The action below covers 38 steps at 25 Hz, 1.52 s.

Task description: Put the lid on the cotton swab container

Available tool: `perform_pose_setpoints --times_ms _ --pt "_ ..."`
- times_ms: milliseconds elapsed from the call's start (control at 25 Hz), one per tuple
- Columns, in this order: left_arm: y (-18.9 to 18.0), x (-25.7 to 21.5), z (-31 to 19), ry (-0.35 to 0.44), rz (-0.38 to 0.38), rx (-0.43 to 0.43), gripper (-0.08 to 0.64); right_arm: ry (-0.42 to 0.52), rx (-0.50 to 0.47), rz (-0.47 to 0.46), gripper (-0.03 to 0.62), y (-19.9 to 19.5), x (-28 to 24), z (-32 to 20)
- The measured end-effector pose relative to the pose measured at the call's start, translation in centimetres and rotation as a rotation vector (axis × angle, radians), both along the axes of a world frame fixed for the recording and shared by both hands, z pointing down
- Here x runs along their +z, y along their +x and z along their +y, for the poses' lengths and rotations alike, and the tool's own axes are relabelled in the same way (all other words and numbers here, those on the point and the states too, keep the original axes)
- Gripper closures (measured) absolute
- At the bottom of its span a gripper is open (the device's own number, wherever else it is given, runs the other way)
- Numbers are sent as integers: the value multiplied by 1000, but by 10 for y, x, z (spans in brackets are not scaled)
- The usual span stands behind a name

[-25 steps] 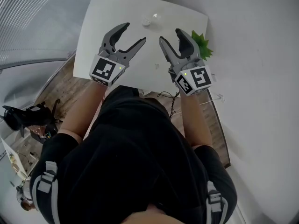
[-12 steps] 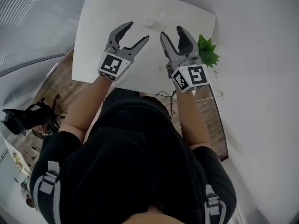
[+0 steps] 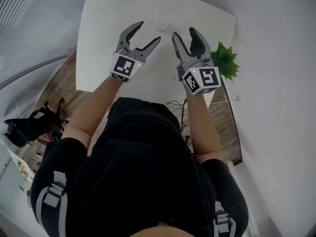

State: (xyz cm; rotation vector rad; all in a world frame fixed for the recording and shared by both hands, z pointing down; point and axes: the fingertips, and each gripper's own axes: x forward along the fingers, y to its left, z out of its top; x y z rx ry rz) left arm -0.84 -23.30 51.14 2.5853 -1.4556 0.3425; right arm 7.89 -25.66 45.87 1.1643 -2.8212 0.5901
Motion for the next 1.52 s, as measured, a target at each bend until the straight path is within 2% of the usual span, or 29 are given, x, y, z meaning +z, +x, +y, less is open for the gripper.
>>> perform_pose_setpoints --times_ms 400,600,1320,1520 --pt "7 84 -13 -123 -10 35 253 -122 49 -7 350 5 62 -18" --pt "7 110 -24 -149 -21 31 252 -147 62 -15 350 6 81 -29" --pt "24 149 -40 -197 -50 86 256 -256 67 -60 348 0 132 -52" --pt "28 151 -40 -197 -58 94 313 -292 59 -84 349 -2 144 -56"
